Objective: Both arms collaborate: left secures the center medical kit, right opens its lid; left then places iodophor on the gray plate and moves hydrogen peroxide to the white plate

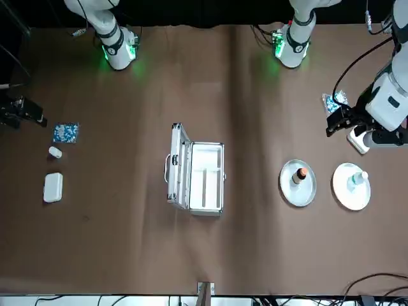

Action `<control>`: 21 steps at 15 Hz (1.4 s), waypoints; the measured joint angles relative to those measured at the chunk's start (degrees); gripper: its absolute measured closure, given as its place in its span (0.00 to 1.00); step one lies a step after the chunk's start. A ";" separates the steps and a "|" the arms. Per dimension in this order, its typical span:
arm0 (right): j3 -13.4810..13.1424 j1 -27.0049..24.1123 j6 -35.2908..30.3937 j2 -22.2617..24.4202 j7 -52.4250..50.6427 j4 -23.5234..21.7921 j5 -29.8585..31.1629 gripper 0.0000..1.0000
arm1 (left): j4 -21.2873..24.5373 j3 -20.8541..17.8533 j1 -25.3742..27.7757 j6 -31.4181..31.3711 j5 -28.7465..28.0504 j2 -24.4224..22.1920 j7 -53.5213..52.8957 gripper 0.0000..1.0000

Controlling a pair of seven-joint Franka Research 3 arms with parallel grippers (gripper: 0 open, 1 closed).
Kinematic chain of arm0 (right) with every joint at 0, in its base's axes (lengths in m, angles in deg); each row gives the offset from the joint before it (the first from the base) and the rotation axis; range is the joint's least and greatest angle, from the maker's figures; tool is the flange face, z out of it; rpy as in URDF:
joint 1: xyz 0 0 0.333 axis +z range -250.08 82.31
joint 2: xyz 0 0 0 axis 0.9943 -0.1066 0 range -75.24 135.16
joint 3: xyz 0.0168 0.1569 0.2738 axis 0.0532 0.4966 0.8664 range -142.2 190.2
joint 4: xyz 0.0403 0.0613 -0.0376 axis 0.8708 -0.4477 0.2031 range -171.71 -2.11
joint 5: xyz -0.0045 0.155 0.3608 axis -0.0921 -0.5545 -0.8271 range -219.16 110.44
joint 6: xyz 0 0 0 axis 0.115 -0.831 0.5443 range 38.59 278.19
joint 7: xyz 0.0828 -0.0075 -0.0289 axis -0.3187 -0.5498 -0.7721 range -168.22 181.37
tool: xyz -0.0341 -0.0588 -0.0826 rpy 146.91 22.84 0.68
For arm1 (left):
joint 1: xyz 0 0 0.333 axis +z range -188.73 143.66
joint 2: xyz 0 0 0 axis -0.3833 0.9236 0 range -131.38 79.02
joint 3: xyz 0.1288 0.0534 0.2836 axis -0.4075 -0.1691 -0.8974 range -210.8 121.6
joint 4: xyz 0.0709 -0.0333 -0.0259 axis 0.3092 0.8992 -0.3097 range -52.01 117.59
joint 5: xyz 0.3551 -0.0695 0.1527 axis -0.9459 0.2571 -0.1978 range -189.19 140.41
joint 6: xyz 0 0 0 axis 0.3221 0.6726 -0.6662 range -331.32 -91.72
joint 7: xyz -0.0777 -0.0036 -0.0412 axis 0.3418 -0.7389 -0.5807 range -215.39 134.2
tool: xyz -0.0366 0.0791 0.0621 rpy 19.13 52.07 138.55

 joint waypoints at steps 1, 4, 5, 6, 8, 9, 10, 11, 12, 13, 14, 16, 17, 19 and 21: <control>0.05 0.04 -0.01 0.00 0.00 0.00 0.00 0.01 | 0.03 -0.03 0.08 0.00 0.00 0.00 0.00 0.00; 0.12 0.09 -0.10 0.00 0.01 0.00 0.03 0.01 | 0.16 -0.22 0.27 0.01 -0.02 0.03 0.00 0.00; 0.11 0.08 -0.13 0.00 0.01 0.00 0.04 0.01 | 0.09 -0.38 0.32 0.00 -0.02 0.03 0.00 0.00; 0.08 0.07 -0.27 0.00 0.01 0.00 0.12 0.01 | 0.02 -0.56 0.38 0.00 -0.02 0.03 0.00 0.00; 0.04 -0.03 -0.54 0.00 0.01 0.00 1.23 0.01 | -0.20 -0.85 0.43 0.00 -0.03 -0.01 0.00 0.00; 0.04 -0.02 -0.56 0.00 0.01 0.00 1.93 0.01 | -0.26 -0.86 0.47 0.00 -0.03 -0.10 0.01 0.00; 0.04 0.00 -0.57 0.00 0.01 0.00 2.35 0.01 | -0.27 -0.85 0.47 0.01 -0.03 -0.24 0.03 0.00; 0.05 0.01 -0.57 0.00 0.01 0.00 2.48 0.01 | -0.27 -0.84 0.47 0.01 -0.03 -0.34 0.04 0.00; 0.07 0.01 -0.57 0.00 0.01 0.00 2.56 0.01 | -0.26 -0.83 0.44 0.02 -0.03 -0.44 0.04 0.00; 0.07 0.01 -0.57 0.00 0.01 0.00 2.59 0.01 | -0.26 -0.91 0.36 0.03 -0.03 -0.54 -0.06 0.00; 0.07 0.01 -0.57 0.00 0.01 0.01 2.61 0.01 | -0.26 -1.55 -0.19 0.18 -0.03 -0.67 -0.19 0.00; 0.08 0.02 -0.56 0.00 0.01 0.04 2.62 0.01 | -0.22 -3.84 -2.21 0.78 -0.03 -0.86 -0.27 0.00; 0.08 0.02 -0.56 0.00 0.01 0.06 2.62 0.01 | -0.19 -4.26 -2.56 0.97 -0.03 -0.89 -0.27 0.00; 0.08 0.03 -0.55 0.01 0.01 0.09 2.62 0.01 | -0.18 -4.47 -2.62 1.53 -0.03 -0.90 -0.29 0.00; 0.08 0.03 -0.55 0.01 0.01 0.11 2.63 0.01 | -0.18 -4.52 -2.63 2.33 -0.03 -0.95 -0.33 0.00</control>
